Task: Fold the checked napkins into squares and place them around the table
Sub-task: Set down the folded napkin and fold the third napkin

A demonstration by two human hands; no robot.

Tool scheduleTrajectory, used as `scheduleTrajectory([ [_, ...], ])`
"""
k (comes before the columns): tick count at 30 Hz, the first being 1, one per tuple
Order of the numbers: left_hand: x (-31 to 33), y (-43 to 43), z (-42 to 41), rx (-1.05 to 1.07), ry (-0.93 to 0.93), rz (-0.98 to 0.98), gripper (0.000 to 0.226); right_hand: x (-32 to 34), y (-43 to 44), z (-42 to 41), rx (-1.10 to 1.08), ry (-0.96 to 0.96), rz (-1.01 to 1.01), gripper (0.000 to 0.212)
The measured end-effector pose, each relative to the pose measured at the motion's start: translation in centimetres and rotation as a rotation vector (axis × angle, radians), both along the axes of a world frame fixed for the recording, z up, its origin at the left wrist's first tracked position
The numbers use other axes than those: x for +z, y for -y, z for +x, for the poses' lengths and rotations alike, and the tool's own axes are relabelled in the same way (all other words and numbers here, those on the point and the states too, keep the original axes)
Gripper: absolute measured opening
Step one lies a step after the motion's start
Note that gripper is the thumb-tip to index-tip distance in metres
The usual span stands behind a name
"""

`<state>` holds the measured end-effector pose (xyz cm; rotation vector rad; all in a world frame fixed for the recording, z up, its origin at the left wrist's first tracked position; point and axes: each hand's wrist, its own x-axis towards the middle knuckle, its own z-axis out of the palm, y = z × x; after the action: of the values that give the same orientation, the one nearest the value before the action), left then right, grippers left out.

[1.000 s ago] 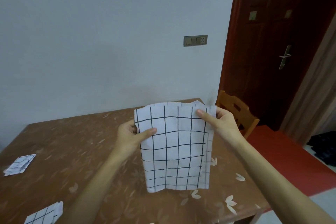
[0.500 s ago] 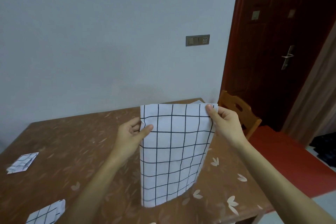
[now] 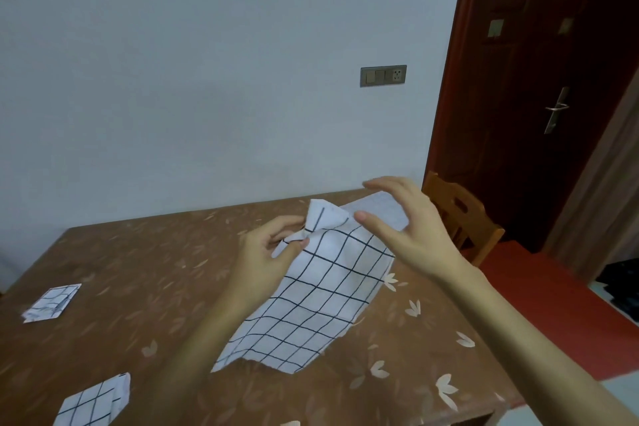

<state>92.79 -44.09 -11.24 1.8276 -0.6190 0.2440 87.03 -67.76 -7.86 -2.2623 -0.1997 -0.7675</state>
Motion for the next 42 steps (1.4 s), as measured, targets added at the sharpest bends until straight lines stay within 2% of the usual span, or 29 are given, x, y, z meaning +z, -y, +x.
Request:
scheduleTrajectory([
  [3,0.2,1.0,-0.7,0.041,0.061,0.099,0.028,1.8,-2.2,0.2,0.106,-0.054,-0.069,0.032],
  [7,0.2,1.5,-1.0,0.093,0.112,0.185,0.026,2.4,-4.2,0.8,0.086,-0.101,-0.081,0.025],
  [9,0.2,1.6,-0.9,0.125,0.122,0.196,0.024,2.4,-4.6,1.1,0.046,-0.070,-0.036,0.026],
  [11,0.3,1.5,-0.9,0.168,0.165,0.196,0.024,2.7,-4.5,0.9,-0.021,-0.130,0.006,0.032],
  [14,0.2,1.4,-0.8,0.193,0.202,0.207,0.026,2.8,-4.3,0.6,-0.086,-0.265,-0.069,0.042],
  [16,0.1,1.5,-0.9,0.184,0.195,0.216,0.027,2.5,-4.3,0.8,-0.052,-0.262,-0.119,0.040],
  [19,-0.5,1.7,-0.7,0.178,0.198,0.226,0.025,1.9,-4.3,1.4,0.047,-0.184,0.007,0.023],
  [21,-0.8,1.8,-0.5,0.176,0.180,0.223,0.022,1.6,-4.0,1.7,0.056,-0.130,0.139,0.019],
  [26,-0.1,1.8,-0.5,0.089,-0.013,0.020,0.018,1.1,-3.4,2.1,0.043,-0.124,0.259,0.018],
  [28,0.6,1.4,-0.2,0.061,-0.109,-0.101,0.013,0.8,-2.7,1.9,-0.006,-0.116,0.316,0.025],
  [30,1.5,0.8,0.1,0.050,-0.187,-0.223,0.012,0.3,-1.6,1.6,-0.083,-0.131,0.393,0.042],
  [33,2.6,-0.3,0.8,0.042,-0.257,-0.343,0.016,-1.1,0.0,0.9,-0.142,-0.256,0.561,0.075],
  [35,3.0,-1.0,1.4,0.045,-0.284,-0.399,0.019,-2.0,0.7,0.4,-0.088,-0.360,0.663,0.081],
  [37,3.0,-1.3,1.9,0.064,-0.306,-0.429,0.022,-2.4,0.8,0.0,0.003,-0.402,0.700,0.062],
  [40,3.0,-1.4,2.3,0.101,-0.288,-0.430,0.020,-3.0,0.7,0.2,0.090,-0.238,0.772,0.018],
  [42,3.0,-1.4,2.2,0.110,-0.269,-0.409,0.020,-2.7,0.4,0.2,0.133,-0.169,0.826,0.017],
])
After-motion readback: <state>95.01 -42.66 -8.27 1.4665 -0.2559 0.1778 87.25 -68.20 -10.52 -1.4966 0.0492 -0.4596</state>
